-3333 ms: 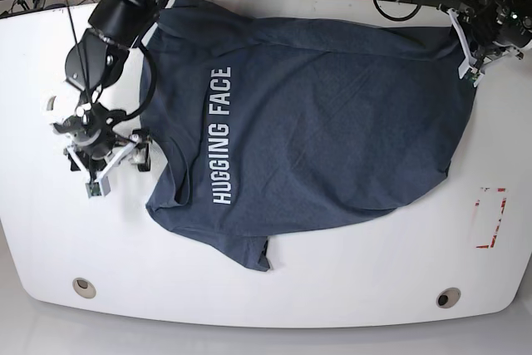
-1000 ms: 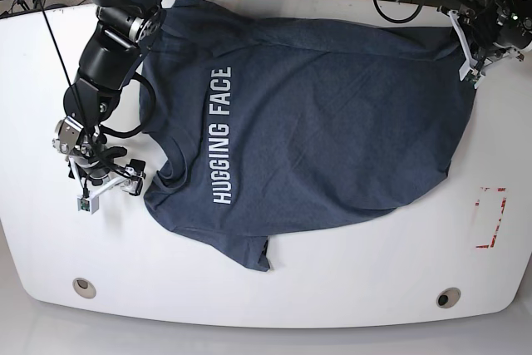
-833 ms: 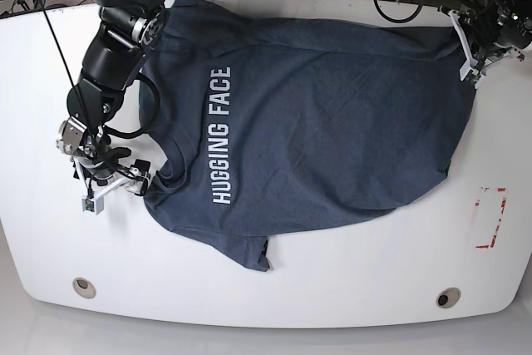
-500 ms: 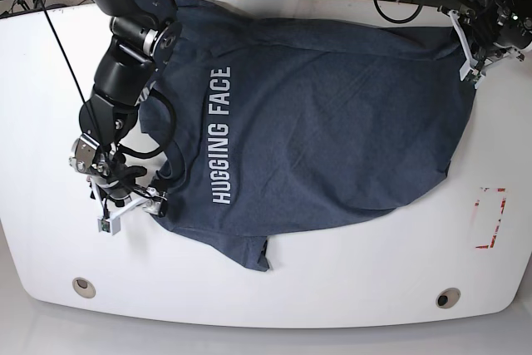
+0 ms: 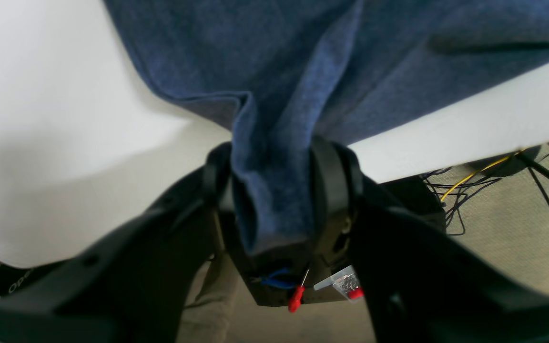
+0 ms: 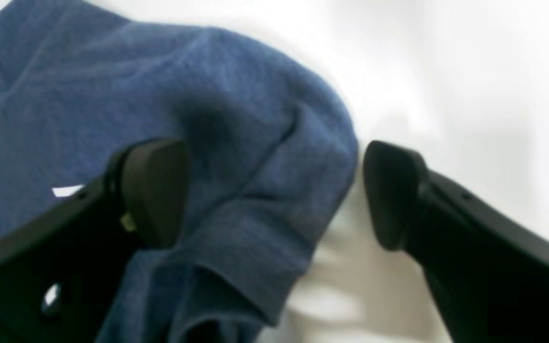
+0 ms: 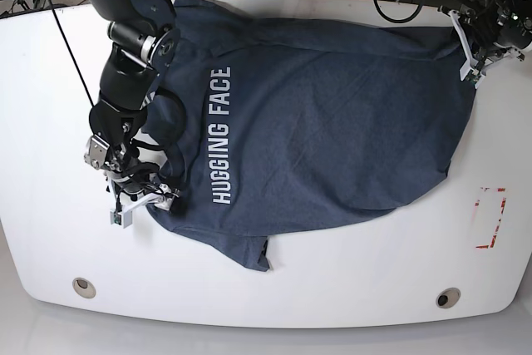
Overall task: Fold the T-shirt properly
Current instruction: 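Grasp the shirt's side lower down with the right gripper, then release the left gripper and move it down along the shirt's side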
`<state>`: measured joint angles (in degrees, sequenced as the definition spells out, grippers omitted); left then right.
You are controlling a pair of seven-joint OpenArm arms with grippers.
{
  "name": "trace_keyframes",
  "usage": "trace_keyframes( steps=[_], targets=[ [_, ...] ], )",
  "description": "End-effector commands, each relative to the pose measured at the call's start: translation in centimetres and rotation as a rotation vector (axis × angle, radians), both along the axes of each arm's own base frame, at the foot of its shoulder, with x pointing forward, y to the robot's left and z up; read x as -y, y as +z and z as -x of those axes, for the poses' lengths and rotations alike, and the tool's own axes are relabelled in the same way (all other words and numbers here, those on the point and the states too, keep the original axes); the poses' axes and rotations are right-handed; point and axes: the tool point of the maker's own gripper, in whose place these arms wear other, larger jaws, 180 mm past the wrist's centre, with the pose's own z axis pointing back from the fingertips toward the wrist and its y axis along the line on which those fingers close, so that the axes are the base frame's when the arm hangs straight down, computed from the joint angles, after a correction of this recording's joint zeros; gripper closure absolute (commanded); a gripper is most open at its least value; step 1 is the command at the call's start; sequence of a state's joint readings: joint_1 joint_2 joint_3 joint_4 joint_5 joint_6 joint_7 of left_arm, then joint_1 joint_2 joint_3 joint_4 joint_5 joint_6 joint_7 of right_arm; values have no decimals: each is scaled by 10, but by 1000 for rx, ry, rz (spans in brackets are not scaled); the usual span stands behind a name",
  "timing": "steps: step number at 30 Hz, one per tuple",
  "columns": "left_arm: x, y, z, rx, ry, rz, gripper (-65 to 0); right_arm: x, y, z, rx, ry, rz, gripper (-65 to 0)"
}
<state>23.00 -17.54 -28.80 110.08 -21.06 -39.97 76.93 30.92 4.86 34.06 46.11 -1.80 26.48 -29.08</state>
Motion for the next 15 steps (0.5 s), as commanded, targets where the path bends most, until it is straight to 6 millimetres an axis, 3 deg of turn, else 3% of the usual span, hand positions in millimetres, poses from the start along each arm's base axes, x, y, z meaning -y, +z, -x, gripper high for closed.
trace_keyframes(
  steps=[1, 4, 10, 11, 15],
  targets=[
    [-4, 8, -5, 25, -8, -17, -218, 4, 12, -9, 26, 0, 7, -515],
    [-4, 8, -5, 25, -8, -17, -218, 3, 12, -9, 28, 2, 6, -400],
    [-4, 12, -14, 50, -9, -16, -218, 2, 12, -9, 28, -1, 5, -32],
    [-4, 13, -16, 55, -9, -16, -218, 2, 12, -9, 28, -1, 5, 0],
    [-4, 16, -22, 71, -9, -18, -219, 3, 12, -9, 27, -3, 7, -10]
  ],
)
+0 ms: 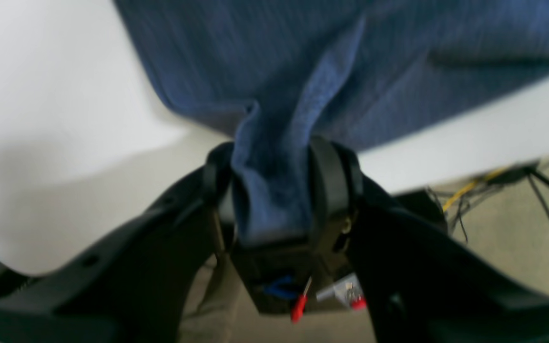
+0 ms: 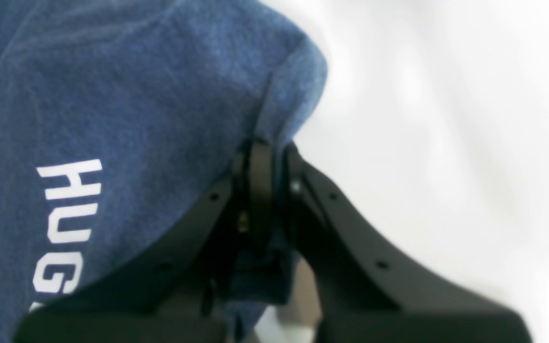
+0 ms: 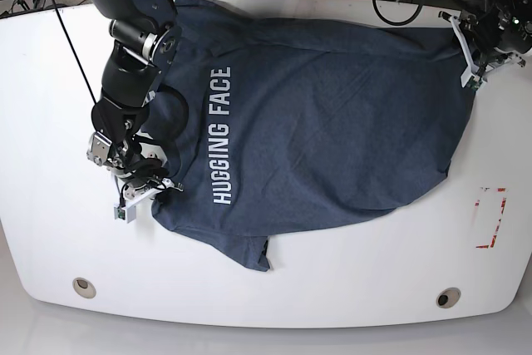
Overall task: Fold the T-shirt properly
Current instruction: 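Release the left gripper and move it down along the shirt's side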
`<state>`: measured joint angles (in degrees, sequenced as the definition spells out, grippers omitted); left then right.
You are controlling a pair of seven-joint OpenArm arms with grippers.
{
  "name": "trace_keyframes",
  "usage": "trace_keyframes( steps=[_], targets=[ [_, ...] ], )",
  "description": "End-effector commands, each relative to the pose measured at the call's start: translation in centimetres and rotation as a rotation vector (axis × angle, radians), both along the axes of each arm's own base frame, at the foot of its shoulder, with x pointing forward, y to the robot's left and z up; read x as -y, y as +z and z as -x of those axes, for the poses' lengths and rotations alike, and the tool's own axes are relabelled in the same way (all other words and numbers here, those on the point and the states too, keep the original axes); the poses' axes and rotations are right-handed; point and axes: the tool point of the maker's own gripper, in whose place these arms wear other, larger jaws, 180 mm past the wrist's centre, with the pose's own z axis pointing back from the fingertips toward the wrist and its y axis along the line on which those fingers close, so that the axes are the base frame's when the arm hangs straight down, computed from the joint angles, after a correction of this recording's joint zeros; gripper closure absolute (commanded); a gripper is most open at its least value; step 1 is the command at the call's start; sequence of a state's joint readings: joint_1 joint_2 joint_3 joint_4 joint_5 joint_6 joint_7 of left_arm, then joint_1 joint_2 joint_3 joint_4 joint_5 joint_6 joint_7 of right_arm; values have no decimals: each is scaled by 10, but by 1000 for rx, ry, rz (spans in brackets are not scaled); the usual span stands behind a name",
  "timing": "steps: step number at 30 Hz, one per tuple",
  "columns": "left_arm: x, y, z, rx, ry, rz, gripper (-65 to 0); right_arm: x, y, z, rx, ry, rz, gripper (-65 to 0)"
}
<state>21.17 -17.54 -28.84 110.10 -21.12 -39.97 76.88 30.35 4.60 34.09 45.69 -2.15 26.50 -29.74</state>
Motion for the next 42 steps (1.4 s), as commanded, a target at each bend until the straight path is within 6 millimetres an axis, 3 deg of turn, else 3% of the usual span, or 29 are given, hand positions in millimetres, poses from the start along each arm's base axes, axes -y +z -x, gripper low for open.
trace_keyframes(
  steps=[1, 4, 9, 16, 19, 25, 32, 42],
  targets=[
    [-4, 12, -11, 42, -9, -19, -221, 8, 22, -16, 58, -13, 11, -10],
    [-7, 18, -21, 71, 2, -23, -222, 9, 22, -16, 58, -14, 12, 0],
    [-29, 36, -34, 119, 78, -59, -258, 10, 22, -16, 57, -15, 16, 0],
    [-35, 63, -56, 242, 112, -27, -449, 11, 21, -14, 54, -14, 17, 0],
    [-35, 71, -60, 277, 110, 4, -496, 11, 20, -14, 53, -15, 15, 0],
    [-36, 101, -80, 393, 91, 69, -497, 8, 20, -14, 54, -10, 11, 0],
    [-54, 131, -100, 523, 162, 82, -499, 7, 13, -8, 39, -10, 9, 0],
    [-62, 124, -149, 550, 274, 275, -497, 5, 9, -5, 34, -12, 1, 0]
  ],
)
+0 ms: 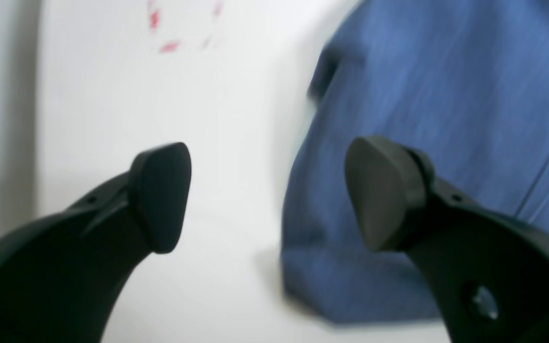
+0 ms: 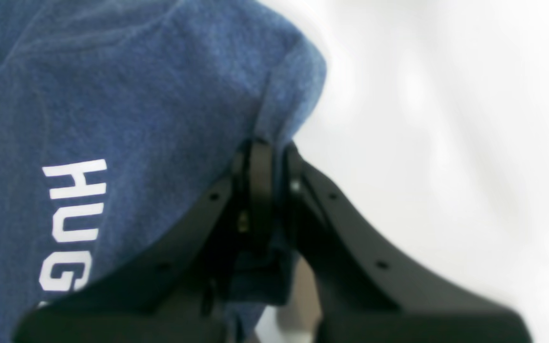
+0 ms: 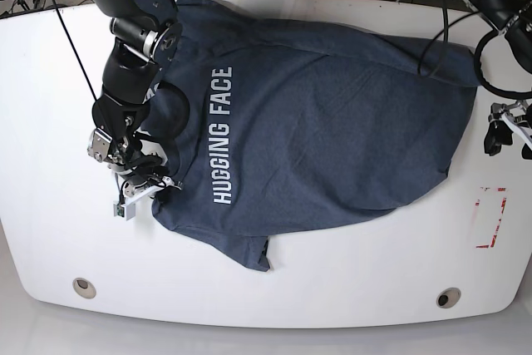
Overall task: Fold the T-shirt properly
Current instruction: 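Release the left gripper and move it down along the shirt's side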
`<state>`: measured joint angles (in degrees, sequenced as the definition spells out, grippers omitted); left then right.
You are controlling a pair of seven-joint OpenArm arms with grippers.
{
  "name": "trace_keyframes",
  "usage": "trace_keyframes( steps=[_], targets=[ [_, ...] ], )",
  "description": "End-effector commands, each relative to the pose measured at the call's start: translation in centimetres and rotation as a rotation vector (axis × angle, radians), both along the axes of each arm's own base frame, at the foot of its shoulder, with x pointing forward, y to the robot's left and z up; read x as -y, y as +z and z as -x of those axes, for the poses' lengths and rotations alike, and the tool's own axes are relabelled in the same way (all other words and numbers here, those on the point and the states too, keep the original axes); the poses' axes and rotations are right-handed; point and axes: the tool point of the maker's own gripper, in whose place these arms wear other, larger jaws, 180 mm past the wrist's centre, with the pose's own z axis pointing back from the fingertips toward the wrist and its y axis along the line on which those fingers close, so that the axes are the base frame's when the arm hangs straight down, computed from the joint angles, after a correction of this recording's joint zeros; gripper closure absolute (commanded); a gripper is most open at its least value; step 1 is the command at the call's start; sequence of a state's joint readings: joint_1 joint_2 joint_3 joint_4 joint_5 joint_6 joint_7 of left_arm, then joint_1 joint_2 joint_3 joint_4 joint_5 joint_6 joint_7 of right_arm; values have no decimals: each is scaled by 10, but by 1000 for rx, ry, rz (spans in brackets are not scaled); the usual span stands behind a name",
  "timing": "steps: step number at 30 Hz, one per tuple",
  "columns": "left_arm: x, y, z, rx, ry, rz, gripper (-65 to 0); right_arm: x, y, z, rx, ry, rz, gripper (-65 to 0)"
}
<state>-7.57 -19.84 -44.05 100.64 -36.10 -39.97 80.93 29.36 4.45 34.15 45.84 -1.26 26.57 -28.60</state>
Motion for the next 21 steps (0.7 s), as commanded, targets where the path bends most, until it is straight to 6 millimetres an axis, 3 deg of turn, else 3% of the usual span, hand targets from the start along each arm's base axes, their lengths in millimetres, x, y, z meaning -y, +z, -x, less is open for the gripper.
trace_keyframes(
  steps=[1, 6, 12, 21],
  targets=[
    [-13, 4, -17, 29, 86, 114, -497, 6, 12, -9, 23, -1, 14, 0],
    [-21, -5, -35, 75, 203, 287, -497, 6, 12, -9, 30, -3, 17, 0],
    [-29, -33, -47, 68, 284, 423, -497, 7, 7, -3, 21, -4, 18, 0],
    [-18, -65, -75, 69, 271, 483, -497, 7, 4, -1, 15, -4, 18, 0]
  ],
)
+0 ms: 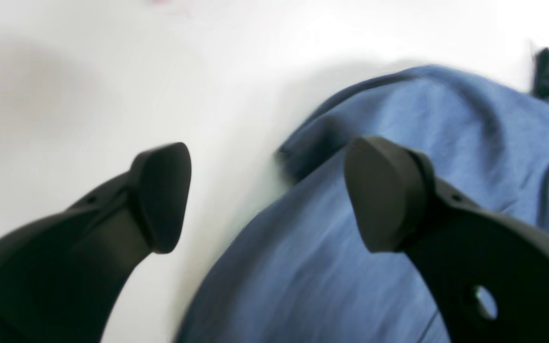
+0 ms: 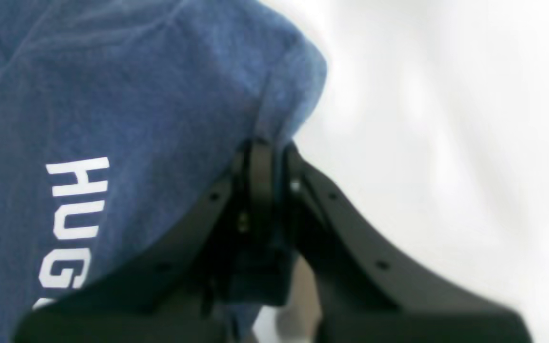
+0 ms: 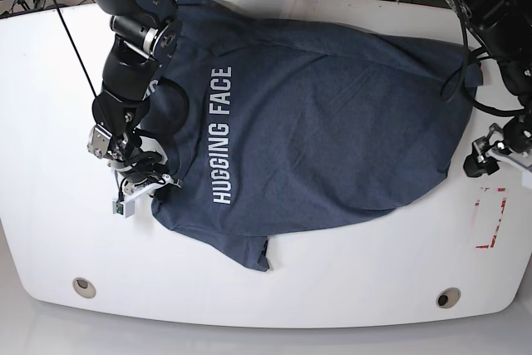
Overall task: Fold the T-shirt properly
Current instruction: 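Release the left gripper and move it down along the shirt's side, then grasp the shirt's side lower down with the left gripper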
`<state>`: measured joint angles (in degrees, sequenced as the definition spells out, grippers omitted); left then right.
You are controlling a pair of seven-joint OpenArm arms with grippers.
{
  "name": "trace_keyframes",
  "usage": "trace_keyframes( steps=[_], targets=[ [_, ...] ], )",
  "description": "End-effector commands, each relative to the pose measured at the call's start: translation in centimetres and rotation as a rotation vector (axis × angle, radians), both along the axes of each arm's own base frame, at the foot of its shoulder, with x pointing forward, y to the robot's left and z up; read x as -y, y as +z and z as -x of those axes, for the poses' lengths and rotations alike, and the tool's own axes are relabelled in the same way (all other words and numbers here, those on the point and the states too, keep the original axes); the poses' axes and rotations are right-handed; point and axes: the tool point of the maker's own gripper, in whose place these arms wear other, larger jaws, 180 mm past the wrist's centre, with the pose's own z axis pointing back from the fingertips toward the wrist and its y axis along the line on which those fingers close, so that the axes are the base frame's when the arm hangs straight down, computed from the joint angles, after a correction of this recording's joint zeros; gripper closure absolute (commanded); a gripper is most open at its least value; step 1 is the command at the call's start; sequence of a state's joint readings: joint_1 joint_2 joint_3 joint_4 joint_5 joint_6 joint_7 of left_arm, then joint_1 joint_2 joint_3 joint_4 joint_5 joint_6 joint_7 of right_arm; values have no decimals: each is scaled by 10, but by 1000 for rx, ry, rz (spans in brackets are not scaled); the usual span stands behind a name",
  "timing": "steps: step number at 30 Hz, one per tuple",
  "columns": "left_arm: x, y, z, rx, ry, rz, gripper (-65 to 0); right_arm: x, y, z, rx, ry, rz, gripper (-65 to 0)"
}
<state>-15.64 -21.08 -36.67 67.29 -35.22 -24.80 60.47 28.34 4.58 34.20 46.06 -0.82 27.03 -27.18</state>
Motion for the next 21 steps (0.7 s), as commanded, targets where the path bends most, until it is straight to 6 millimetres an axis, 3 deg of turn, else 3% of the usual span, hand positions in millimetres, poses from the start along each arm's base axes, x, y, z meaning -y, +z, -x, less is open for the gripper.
trace_keyframes(
  steps=[1, 7, 12, 21],
  targets=[
    [-12, 11, -15, 64, 20, -7, -497, 5, 6, -4, -1, 1, 19, 0],
    [2, -7, -31, 42, 10, 3, -497, 5, 4, -2, 3, -1, 18, 0],
    [-5, -28, -25, -47, 54, -25, -497, 5, 2, -1, -1, -1, 17, 0],
    [1, -31, -34, -72, 11, -52, -499, 5, 2, -1, 5, -5, 15, 0]
  ],
)
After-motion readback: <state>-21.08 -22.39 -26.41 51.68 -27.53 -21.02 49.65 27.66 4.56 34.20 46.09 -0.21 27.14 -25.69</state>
